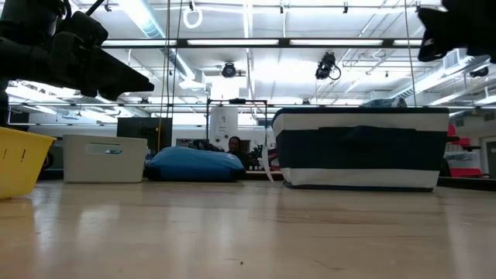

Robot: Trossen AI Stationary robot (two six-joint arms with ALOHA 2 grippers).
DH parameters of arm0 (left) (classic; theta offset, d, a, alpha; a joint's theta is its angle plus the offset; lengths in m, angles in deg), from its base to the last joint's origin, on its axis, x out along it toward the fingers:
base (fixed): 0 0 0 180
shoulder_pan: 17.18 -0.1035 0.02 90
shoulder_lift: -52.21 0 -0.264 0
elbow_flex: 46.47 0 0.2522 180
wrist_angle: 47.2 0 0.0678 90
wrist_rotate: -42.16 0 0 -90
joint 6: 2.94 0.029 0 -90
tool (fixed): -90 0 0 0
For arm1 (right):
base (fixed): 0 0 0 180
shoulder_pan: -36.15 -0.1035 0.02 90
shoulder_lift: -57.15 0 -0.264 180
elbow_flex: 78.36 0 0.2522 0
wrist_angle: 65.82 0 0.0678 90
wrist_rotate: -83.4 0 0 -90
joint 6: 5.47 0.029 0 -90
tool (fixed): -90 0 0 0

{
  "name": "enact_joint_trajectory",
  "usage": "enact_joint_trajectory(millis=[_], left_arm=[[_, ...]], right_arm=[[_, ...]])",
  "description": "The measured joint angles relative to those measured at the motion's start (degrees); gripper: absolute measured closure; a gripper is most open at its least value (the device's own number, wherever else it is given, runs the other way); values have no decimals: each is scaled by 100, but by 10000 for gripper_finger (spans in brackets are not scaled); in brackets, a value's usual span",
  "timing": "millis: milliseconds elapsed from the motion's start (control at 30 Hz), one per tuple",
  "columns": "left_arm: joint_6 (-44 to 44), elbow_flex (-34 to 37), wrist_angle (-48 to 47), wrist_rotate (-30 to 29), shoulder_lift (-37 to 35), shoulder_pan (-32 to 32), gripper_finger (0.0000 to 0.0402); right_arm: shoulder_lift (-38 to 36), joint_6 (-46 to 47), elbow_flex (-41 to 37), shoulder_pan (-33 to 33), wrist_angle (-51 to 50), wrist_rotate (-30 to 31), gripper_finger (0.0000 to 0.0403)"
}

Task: Pick & place medical supplies in basket/bin
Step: Return to Home Position

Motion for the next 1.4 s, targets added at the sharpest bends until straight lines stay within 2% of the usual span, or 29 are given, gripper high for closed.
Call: enact_joint_trajectory(millis=[167, 533, 967, 1100, 1200, 1400], left_arm=[[-1, 0, 0, 0, 1, 0, 189], [-7, 0, 0, -4, -1, 0, 189], [-18, 0, 76, -169, 1, 0, 189], [283, 0, 298, 387, 3, 1, 189], [341, 0, 283, 490, -104, 65, 189], [600, 2, -377, -409, -631, 472, 189]], right_arm=[[-10, 28, 0, 343, -205, 21, 247], [-696, 621, 2, 723, -2158, -2, 247], [-462, 754, 2, 722, -2179, -52, 247], [-470, 755, 4, 722, -2179, -44, 247], [-470, 827, 4, 722, -2179, -46, 247], [-470, 922, 4, 720, -2188, -93, 247]])
